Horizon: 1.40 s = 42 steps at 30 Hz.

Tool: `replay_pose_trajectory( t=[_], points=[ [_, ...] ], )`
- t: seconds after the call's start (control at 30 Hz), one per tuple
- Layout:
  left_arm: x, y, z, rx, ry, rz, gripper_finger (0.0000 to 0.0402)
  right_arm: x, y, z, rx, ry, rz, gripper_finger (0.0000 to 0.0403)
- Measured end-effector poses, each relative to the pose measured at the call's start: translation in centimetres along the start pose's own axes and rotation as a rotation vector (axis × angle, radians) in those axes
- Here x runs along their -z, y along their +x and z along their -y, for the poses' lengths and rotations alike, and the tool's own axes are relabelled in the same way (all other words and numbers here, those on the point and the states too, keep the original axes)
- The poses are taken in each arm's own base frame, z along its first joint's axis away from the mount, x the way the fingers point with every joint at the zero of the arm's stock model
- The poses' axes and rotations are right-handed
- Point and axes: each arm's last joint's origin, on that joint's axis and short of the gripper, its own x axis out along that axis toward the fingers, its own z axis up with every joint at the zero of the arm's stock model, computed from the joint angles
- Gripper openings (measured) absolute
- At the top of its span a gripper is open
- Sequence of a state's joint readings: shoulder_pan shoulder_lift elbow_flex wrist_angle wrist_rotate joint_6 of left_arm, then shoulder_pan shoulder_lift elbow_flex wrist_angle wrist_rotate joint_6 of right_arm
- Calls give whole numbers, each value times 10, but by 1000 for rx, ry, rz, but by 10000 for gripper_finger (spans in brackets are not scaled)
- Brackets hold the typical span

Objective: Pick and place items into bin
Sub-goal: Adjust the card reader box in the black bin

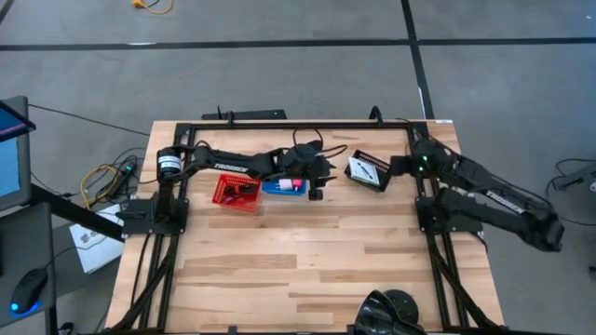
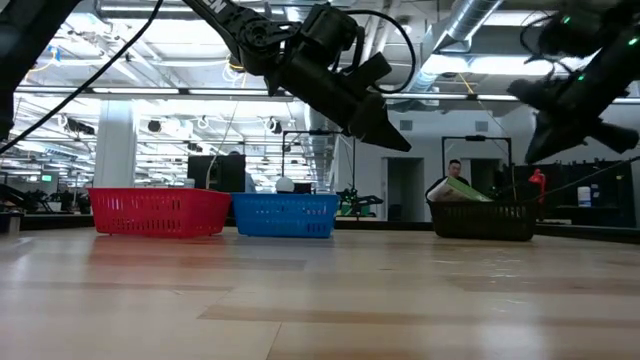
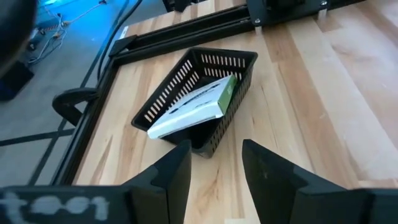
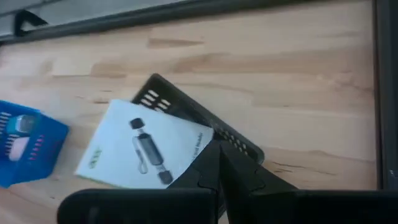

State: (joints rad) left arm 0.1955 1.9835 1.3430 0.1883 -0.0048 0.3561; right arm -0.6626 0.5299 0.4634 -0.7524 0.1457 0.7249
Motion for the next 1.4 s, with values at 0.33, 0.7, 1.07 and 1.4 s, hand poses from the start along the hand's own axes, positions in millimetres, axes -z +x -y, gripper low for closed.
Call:
replay_pose_trajectory(
  t=[0.33,0.7,1.07,1.4],
  points=[
    [2,0,1,5,0,-17,134,-11,51,16,58,-5,-174,0],
    [6,0,2,21,-1,-62,134,-27,75,26,155,-49,-127,0],
    [5,0,2,17,-1,-53,134,-14,103,30,171,-17,-281,0],
    [9,0,2,-12,23,-107,134,-19,125,3,-114,-99,-220,0]
  ],
)
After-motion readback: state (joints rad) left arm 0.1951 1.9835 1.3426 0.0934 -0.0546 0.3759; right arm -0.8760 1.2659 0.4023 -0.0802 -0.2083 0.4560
